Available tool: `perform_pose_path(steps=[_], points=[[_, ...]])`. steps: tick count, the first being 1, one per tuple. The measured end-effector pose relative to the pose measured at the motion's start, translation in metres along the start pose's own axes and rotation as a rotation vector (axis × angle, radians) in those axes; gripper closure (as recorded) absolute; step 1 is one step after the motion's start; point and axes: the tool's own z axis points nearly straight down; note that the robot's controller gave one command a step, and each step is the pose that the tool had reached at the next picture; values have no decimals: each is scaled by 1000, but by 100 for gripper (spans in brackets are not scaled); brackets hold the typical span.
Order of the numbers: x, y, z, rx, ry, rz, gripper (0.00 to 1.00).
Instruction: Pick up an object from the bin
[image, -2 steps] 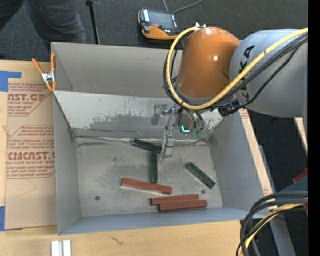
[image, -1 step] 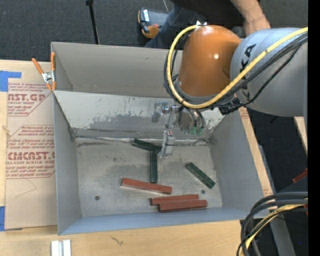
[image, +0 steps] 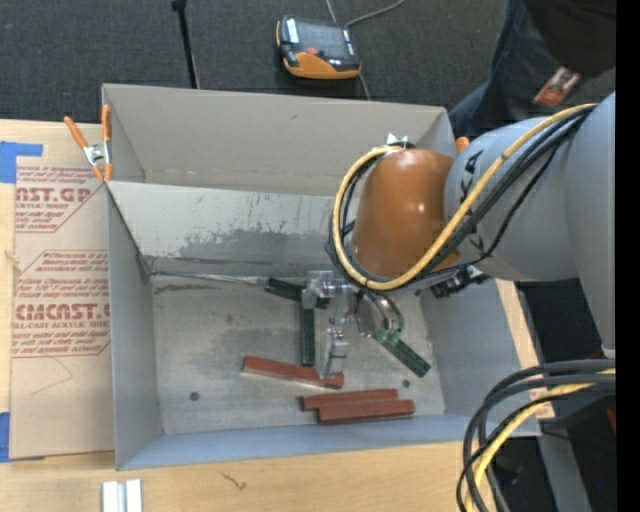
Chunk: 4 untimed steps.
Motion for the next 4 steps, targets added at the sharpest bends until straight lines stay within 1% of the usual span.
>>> perform_pose_path(steps=[1, 2, 3, 4], points=[[7, 4, 51, 1, 4, 297, 0], [17, 17, 64, 2, 1, 268, 0], [13, 26, 68, 0, 3, 180, 0], [18, 18, 65, 2, 6, 267, 100]])
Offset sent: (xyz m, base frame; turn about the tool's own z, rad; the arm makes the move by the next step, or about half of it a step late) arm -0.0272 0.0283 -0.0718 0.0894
